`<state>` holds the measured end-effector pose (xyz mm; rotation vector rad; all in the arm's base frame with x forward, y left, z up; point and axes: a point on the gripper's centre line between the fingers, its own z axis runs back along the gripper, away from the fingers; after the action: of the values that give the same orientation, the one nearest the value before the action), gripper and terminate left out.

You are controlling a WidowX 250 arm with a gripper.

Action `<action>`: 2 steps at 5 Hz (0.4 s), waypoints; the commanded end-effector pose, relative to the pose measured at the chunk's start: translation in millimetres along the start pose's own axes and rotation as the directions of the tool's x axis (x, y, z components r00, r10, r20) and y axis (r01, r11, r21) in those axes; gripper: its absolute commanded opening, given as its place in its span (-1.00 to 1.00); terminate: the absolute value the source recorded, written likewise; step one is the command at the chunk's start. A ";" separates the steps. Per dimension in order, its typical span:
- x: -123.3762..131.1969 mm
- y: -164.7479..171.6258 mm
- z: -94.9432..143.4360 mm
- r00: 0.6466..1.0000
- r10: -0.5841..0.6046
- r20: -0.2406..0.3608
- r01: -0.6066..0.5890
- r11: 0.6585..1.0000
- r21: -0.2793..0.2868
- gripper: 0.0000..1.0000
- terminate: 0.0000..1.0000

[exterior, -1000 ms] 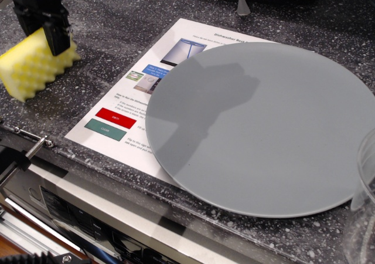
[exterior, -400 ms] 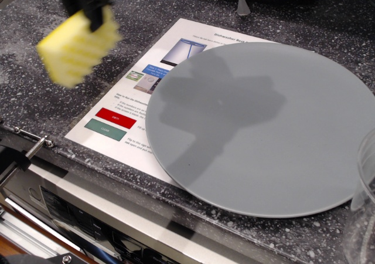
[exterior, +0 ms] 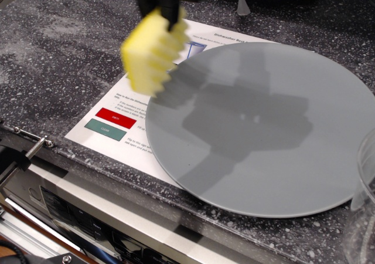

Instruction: Pick up sponge and wipe plate

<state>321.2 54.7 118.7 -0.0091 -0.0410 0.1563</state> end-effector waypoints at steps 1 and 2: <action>-5.4 -23.1 -13.6 0.994 0.000 0.113 -0.006 0.999 0.052 -1.00 -1.00; -5.8 -29.4 -19.2 0.992 -0.009 0.124 0.001 0.998 0.059 -1.00 -1.00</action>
<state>316.4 18.2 81.3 0.0610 -0.1040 0.1415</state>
